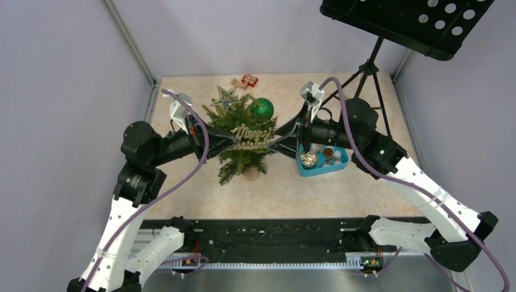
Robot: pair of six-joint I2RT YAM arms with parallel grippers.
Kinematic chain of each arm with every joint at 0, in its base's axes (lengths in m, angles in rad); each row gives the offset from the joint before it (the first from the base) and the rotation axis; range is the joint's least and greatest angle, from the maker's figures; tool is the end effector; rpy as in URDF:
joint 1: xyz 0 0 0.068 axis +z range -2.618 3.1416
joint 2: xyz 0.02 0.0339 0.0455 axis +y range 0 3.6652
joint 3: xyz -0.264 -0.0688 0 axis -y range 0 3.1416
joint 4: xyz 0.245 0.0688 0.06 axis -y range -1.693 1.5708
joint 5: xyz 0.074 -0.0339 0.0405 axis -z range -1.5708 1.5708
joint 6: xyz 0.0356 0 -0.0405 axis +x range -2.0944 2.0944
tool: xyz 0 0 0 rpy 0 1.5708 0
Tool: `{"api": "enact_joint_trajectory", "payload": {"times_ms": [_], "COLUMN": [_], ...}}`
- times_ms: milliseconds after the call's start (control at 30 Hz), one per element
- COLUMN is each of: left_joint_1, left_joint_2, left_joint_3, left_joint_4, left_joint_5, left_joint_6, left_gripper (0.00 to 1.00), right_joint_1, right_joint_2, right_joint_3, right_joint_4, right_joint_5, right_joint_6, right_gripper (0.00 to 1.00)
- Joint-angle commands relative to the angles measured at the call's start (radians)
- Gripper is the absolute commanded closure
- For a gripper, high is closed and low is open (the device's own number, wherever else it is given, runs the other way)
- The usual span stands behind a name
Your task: Decorate the small christmas tree
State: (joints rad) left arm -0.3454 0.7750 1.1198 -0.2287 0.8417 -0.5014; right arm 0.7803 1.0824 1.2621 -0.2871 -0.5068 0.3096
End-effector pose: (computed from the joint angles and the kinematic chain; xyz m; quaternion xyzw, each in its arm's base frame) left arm 0.1216 -0.0720 0.4488 0.2569 0.6288 -0.5278 0.5100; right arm 0.1520 0.1748 0.4382 -0.3308 0.6614 0.4948 0.4564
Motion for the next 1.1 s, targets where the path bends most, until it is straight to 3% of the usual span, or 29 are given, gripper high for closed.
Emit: {"api": "enact_joint_trajectory", "payload": {"times_ms": [0,200,467,733,800,867,900,1067], "left_joint_1": [0.028,0.04,0.053,0.064,0.068,0.071,0.072,0.076], "left_joint_2": [-0.009,0.017,0.006,-0.003,-0.004,-0.007,-0.009,-0.011], "left_joint_3": [-0.021,-0.036,-0.057,-0.073,-0.072,-0.072,-0.073,-0.085], "left_joint_4": [0.026,0.02,-0.024,-0.05,-0.052,-0.053,-0.052,-0.047], "left_joint_5": [0.071,0.153,0.15,0.134,0.132,0.133,0.136,0.135], "left_joint_6": [-0.065,-0.092,-0.078,-0.058,-0.058,-0.058,-0.058,-0.057], "left_gripper": [1.0,1.0,1.0,1.0,1.0,1.0,1.0,1.0], "right_joint_1": [-0.009,-0.009,-0.009,-0.009,-0.009,-0.009,-0.009,-0.015], "right_joint_2": [-0.083,-0.019,0.028,0.028,0.03,0.022,0.011,-0.018], "right_joint_3": [-0.003,0.015,-0.003,-0.024,-0.024,-0.026,-0.029,-0.029], "right_joint_4": [0.058,0.098,0.132,0.134,0.113,0.082,0.073,0.074], "right_joint_5": [0.018,-0.013,0.02,-0.004,-0.031,-0.025,-0.017,-0.048], "right_joint_6": [0.01,0.036,0.077,0.075,0.067,0.058,0.055,0.054], "right_gripper": [0.37,0.38,0.5,0.8,0.74,0.55,0.51,0.45]}}
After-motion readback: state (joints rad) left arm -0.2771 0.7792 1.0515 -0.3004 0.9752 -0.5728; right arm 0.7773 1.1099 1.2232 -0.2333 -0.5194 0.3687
